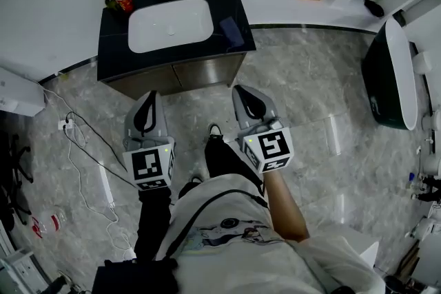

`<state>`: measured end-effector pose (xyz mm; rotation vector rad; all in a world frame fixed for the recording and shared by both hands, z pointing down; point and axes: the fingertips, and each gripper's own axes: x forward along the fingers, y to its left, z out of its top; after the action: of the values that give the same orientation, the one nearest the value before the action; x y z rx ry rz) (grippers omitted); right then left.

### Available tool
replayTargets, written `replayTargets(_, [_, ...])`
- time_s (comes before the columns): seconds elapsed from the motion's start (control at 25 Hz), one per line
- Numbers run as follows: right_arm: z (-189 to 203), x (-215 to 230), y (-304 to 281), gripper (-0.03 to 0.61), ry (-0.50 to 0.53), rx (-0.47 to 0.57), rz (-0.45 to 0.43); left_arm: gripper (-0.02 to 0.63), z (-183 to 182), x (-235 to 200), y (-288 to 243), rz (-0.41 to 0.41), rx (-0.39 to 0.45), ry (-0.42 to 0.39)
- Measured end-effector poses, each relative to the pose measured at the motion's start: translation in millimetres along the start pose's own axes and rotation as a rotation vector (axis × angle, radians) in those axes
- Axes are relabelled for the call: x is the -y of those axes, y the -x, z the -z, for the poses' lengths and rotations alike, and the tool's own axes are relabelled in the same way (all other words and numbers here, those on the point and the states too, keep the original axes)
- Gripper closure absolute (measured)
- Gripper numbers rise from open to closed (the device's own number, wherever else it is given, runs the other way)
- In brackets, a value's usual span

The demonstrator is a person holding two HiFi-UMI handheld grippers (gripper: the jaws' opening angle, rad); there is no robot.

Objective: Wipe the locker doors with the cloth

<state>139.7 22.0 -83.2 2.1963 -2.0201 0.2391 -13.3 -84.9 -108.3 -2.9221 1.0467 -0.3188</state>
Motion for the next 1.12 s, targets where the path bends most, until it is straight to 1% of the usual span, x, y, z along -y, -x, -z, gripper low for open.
replayTargets(0.12, [-7.3,23.4,-42.1,0.575,0.008,0.006,-0.047,0.612,-13.9,-3.2,-46.1,-0.019,0.018,-0.009])
replayTargets(0.24, [-20.6,43.1,-72.3,0.574,0.019,0.007,-0.094,0.611,-31.5,-5.1,-80.3,-0.045,0.035,0.000])
replayTargets(0.32, [-23.1,59.0,-92.4,0.574,0.028,0.004,-0.107,0.611,-37.8,-6.2,-102.5,-0.052,0.037,-0.005])
replayTargets(0.44, [-14.0,79.5,-116.2,0.574,0.012,-0.027,-0.111,0.611,-34.7,-5.6,-126.0,-0.052,0.020,-0.006])
replayTargets(0.52, [-2.7,89.8,-128.5,0.563,-0.003,-0.059,-0.113,0.612,-29.4,-5.6,-137.1,-0.051,0.002,0.002])
replayTargets(0.56, [4.1,94.9,-135.7,0.540,-0.008,-0.076,-0.112,0.612,-27.7,-6.7,-142.4,-0.051,-0.004,0.004])
replayTargets(0.6, [11.9,100.2,-144.2,0.532,-0.011,-0.097,-0.110,0.612,-26.6,-8.2,-148.2,-0.052,-0.008,0.003])
replayTargets(0.8, [67.9,129.1,-188.4,0.489,-0.017,-0.240,-0.105,0.612,-7.2,-8.4,-175.7,-0.042,-0.050,-0.003])
replayTargets(0.92, [100.6,148.7,-214.2,0.457,-0.022,-0.320,-0.099,0.611,15.1,-5.5,-193.1,-0.030,-0.100,0.005])
replayTargets(1.12, [143.4,172.6,-239.3,0.456,-0.041,-0.425,-0.092,0.612,67.1,8.1,-218.8,0.003,-0.220,0.035])
